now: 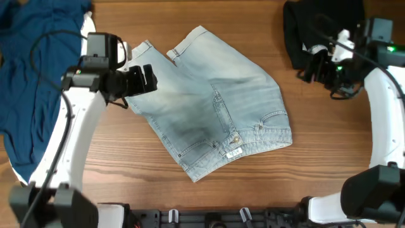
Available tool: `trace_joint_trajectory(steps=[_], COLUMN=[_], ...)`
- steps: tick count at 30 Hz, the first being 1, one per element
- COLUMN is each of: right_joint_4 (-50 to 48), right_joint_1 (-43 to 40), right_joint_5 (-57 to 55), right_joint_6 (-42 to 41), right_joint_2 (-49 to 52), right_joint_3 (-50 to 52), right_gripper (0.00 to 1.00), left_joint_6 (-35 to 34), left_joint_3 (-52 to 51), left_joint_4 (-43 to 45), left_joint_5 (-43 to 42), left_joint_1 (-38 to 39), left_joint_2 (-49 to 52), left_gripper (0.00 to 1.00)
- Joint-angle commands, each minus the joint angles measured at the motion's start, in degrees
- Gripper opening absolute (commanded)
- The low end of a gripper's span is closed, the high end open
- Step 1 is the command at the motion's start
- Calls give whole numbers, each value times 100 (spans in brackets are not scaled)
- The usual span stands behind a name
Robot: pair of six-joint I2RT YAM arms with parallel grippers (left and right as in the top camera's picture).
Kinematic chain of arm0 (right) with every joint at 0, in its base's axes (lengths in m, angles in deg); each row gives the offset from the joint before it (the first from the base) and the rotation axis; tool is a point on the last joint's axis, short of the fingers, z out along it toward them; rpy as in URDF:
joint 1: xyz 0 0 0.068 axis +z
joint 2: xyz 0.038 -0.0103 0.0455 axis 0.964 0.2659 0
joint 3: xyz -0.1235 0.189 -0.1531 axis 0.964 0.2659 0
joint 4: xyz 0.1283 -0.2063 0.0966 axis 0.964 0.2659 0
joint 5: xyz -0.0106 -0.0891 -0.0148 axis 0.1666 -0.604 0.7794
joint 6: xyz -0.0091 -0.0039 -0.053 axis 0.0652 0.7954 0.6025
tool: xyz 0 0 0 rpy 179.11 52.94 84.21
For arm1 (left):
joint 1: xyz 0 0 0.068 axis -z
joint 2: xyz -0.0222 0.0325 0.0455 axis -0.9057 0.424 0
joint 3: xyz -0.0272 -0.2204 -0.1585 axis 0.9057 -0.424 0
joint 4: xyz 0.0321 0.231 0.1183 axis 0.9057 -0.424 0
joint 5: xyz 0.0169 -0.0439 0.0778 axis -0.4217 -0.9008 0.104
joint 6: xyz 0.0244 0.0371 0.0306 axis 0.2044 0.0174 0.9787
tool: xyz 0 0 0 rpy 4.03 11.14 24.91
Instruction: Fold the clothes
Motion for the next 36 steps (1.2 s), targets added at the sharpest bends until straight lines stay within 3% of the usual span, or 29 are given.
trace_joint_trajectory(steps=[1,7,12,17,22,25,29,32,36], right_joint_4=[31,-286,-1899,-2621,-2763,-2726,-1965,-883,-50], right_joint_1=[881,2234,2555,2061,291,-1025,-2013,-1891,-815], right_joint_5=[127,-11,28,-275,-337,-315,-181,249,308], right_joint_6=[197,-667,-1360,-1611,-1464,-1279,-977,-448,164], right_joint_2=[-20,-20,-20,350,1233,1287,1287,1279,1263], right_joint_3=[-66,1327,3182,3880,3862,3493,1982,446,-647], right_gripper=[88,87,84,82,82,82,82,85,88], left_joint_6=[328,323,326,323,323,323,323,350,1207], left_joint_3=[-15,-2,-2,-4,-4,-4,-4,-15,-17], left_joint_4=[79,173,197,232,136,96,68,72,151], left_joint_5=[144,142,142,140,138,138,-149,-205,-249], left_joint_1=[-22,-328,-671,-684,-684,-684,-684,-632,-293], left_joint_2=[907,1161,1161,1161,1161,1161,1161,1163,1180], left_gripper=[100,100,100,100,100,100,100,100,100])
